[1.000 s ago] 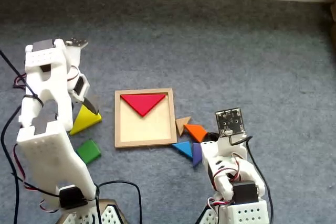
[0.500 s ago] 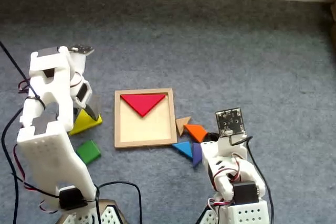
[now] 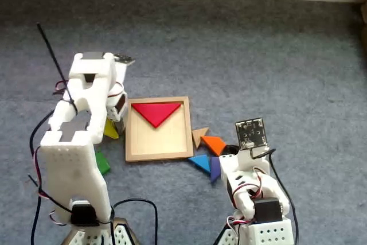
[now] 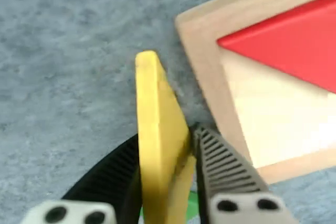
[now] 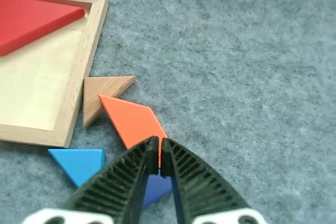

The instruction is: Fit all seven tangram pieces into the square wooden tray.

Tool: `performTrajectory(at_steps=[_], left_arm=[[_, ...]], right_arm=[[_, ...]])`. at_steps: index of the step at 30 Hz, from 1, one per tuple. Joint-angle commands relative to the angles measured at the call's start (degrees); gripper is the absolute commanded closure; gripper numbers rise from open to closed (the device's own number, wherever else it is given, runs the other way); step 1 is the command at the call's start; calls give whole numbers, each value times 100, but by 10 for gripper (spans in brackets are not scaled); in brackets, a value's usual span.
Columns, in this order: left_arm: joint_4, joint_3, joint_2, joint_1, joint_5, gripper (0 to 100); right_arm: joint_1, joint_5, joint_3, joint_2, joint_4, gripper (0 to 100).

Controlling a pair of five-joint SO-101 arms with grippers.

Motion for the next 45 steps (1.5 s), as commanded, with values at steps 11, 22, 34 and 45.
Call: performTrajectory(at_steps=[11, 22, 34, 45], left_arm=[[1345, -1235, -391, 207, 97, 995], [967, 154, -2853, 1147, 1609, 995], [-1064, 2308, -3925, 1244, 2954, 994], [-1398, 3134, -4664, 2035, 3385, 994]], right_arm=[[48, -18, 778, -75, -31, 976], [57, -18, 778, -75, -31, 976], [57, -18, 778, -75, -31, 976], [57, -18, 778, -75, -31, 976]])
